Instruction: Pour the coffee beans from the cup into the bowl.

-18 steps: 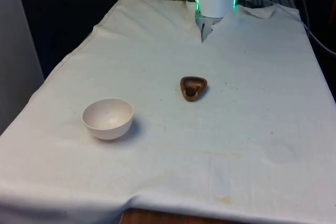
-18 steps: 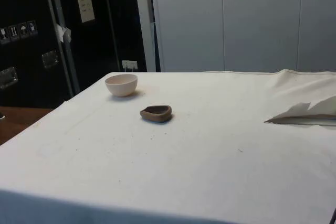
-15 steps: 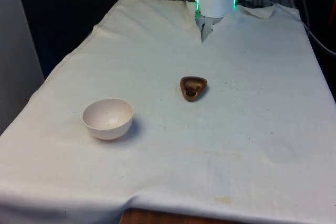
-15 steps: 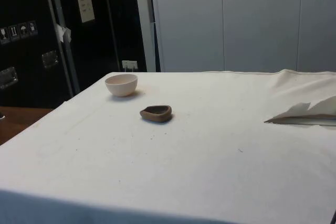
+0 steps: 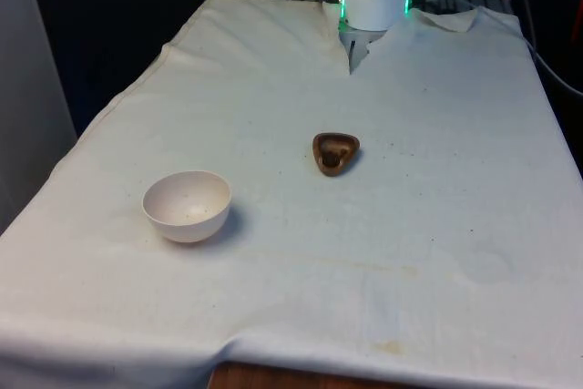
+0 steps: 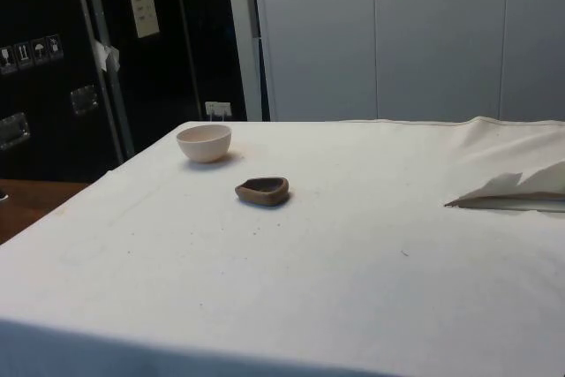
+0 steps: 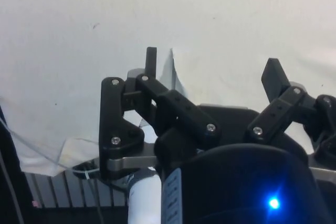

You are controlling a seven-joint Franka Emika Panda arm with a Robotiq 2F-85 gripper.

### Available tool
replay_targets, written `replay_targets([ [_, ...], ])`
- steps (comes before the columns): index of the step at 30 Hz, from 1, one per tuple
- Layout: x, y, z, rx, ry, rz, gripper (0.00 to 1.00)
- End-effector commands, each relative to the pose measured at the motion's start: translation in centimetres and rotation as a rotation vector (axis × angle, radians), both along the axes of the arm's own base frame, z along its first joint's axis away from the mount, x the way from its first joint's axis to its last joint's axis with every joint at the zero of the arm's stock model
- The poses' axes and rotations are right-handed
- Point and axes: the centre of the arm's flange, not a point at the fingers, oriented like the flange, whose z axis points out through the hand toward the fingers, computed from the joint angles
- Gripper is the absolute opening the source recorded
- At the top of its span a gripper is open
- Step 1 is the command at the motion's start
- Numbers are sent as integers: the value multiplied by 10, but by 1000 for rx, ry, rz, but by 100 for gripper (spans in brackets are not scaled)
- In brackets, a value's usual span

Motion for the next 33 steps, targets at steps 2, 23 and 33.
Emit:
replay_targets([
  [2, 3, 3, -4, -1, -10, -4, 100],
  [23, 18, 20, -40, 8, -4, 7, 100],
  [33, 23, 27, -57, 13, -4, 13, 100],
])
